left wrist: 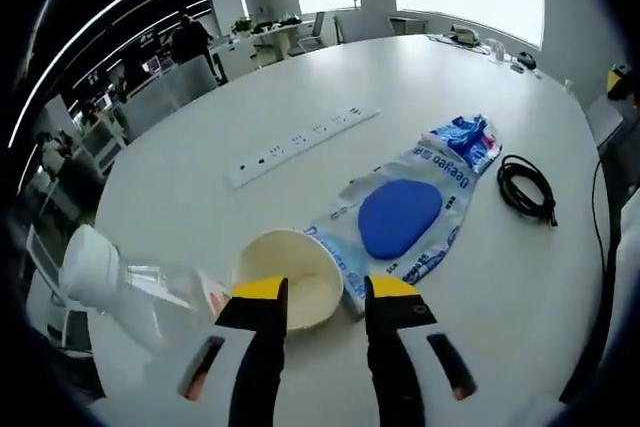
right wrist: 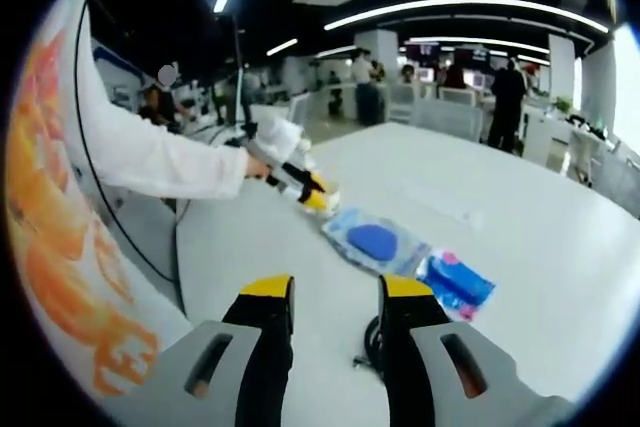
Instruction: Arrange the tabletop items into an orderly group along one side of the table until the central work area is clear of visible clutter.
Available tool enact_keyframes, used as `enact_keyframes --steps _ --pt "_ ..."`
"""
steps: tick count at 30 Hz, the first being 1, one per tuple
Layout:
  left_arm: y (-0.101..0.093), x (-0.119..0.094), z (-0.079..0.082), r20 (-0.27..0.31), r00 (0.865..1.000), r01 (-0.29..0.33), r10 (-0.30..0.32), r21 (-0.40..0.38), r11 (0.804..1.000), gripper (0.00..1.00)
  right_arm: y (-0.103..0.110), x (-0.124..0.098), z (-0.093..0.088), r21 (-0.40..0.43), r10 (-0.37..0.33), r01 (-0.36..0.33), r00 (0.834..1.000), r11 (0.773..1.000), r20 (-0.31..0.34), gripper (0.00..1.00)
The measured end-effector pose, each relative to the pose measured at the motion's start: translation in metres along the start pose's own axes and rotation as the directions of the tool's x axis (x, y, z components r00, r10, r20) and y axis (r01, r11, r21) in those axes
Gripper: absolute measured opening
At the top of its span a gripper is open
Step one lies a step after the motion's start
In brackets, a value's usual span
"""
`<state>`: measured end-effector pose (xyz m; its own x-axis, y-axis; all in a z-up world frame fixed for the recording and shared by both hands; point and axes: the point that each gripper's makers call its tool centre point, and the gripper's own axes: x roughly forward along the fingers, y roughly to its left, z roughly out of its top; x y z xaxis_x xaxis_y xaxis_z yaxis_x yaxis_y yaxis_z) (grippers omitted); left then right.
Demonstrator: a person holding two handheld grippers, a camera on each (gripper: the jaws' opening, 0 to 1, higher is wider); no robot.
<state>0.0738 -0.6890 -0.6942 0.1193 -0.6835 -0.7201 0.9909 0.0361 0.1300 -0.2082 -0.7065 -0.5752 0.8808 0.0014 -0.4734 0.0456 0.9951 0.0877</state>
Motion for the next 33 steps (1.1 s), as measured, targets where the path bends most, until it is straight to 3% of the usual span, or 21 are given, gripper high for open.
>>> enact_keyframes --steps 3,7,10,16,22,33 --pt "-0.002 -0.010 0.009 0.055 0.998 0.012 -0.010 -0.050 0.999 0.37 0.001 0.000 -0.001 0.006 0.001 -0.001 1.000 1.000 0.002 0.32" --pt "-0.004 -0.030 0.016 0.108 0.994 0.001 0.005 -0.058 0.998 0.49 0.002 -0.001 -0.004 0.016 0.000 0.000 1.000 1.000 -0.002 0.35" --pt "-0.005 -0.043 0.020 0.157 0.988 0.005 0.018 -0.143 0.990 0.60 0.003 -0.002 -0.008 0.032 -0.002 0.002 1.000 0.999 -0.010 0.40" --pt "-0.007 -0.070 0.009 0.192 0.977 -0.030 0.087 -0.279 0.960 0.88 0.001 -0.005 -0.016 0.093 -0.038 0.039 0.999 0.995 -0.021 0.54" --pt "-0.012 -0.094 -0.011 0.201 0.974 -0.034 0.108 -0.339 0.940 0.96 -0.001 -0.014 -0.024 0.205 -0.069 0.066 0.998 0.976 0.010 0.60" --pt "-0.017 -0.129 -0.051 0.180 0.973 -0.062 0.142 -0.387 0.920 0.97 -0.012 -0.040 -0.054 0.363 -0.138 0.124 0.990 0.924 0.014 0.64"
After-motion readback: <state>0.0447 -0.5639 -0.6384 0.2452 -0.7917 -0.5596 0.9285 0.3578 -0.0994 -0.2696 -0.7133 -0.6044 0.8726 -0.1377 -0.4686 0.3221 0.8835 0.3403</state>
